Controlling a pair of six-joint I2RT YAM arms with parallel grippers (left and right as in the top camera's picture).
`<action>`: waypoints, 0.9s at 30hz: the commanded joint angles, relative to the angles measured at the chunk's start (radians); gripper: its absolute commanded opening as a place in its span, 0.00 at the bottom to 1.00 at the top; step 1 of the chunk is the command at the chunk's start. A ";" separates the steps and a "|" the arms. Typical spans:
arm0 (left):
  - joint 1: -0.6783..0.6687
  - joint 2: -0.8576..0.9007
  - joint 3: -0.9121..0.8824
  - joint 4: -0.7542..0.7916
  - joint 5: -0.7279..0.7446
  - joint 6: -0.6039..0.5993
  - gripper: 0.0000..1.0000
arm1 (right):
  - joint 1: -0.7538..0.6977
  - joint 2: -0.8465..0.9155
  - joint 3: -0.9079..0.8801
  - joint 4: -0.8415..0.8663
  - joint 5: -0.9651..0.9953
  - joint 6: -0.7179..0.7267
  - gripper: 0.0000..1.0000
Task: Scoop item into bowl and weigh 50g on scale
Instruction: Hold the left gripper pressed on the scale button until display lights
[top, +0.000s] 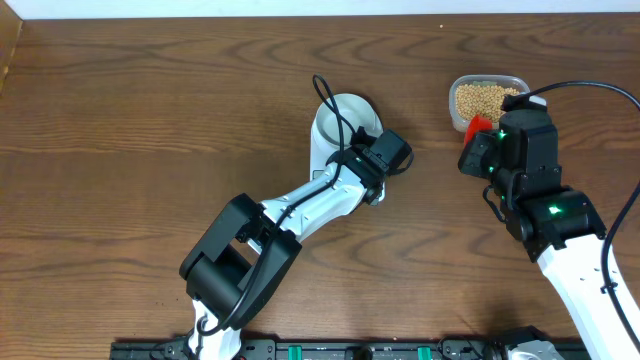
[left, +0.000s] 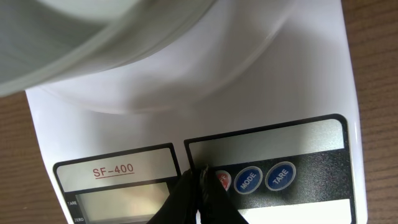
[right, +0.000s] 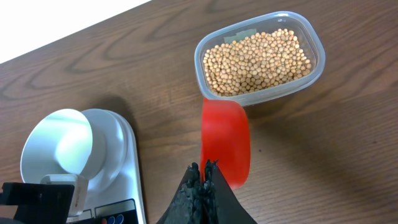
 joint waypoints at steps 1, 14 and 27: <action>-0.003 0.038 -0.010 -0.004 0.020 0.017 0.07 | -0.008 0.002 0.011 0.002 0.018 0.014 0.01; -0.017 0.038 -0.010 -0.003 0.023 0.017 0.07 | -0.008 0.002 0.011 0.018 0.019 0.014 0.01; -0.023 0.038 -0.008 0.007 0.021 0.017 0.07 | -0.008 0.002 0.011 0.020 0.019 0.013 0.01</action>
